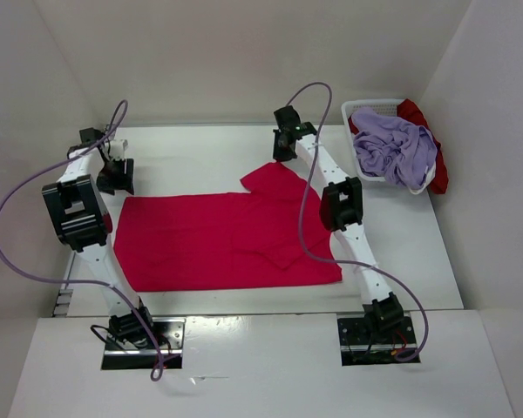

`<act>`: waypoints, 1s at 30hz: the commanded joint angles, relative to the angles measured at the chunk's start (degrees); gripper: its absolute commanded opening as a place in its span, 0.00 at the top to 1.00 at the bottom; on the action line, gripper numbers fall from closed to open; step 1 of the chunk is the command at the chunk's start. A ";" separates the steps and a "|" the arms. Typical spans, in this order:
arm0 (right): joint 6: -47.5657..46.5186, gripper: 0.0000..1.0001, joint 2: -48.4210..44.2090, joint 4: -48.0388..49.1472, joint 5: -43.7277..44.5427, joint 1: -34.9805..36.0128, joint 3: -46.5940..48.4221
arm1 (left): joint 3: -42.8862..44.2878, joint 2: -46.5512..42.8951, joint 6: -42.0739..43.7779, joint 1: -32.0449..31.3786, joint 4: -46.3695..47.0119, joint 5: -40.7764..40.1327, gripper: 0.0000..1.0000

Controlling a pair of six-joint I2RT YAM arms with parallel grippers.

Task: Fold and stack the t-shirts
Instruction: Grap the side of the flattened tshirt closest away from the robot with both arms

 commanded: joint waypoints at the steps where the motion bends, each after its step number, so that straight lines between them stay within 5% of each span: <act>1: -2.12 1.00 -6.27 -5.59 -0.54 1.38 -3.39 | 3.68 2.05 -0.78 0.25 -1.00 6.12 0.29; 4: -2.12 1.00 -8.64 -5.59 -0.54 1.38 -4.01 | 4.83 5.74 -0.78 -0.27 -3.29 5.42 0.39; 12: -1.06 1.00 -11.29 -5.59 -1.59 0.85 -4.62 | -0.45 5.84 0.88 -0.80 -3.56 3.30 0.43; 18: -1.06 1.00 -14.17 -6.12 -3.44 0.85 -7.08 | -1.50 6.45 2.02 -1.33 -4.17 3.92 0.97; 19: -1.06 1.00 -14.97 -6.73 -3.96 0.85 -8.48 | -2.72 5.24 2.81 -1.33 -4.17 3.92 1.00; 23: -1.59 1.00 -20.94 -8.14 -6.59 0.85 -15.76 | -6.33 0.49 5.62 -1.33 -3.56 3.92 1.00; 30: 0.25 1.00 -42.82 1.34 -12.14 0.85 -48.59 | -14.49 -13.56 11.95 -1.33 -1.62 0.77 1.00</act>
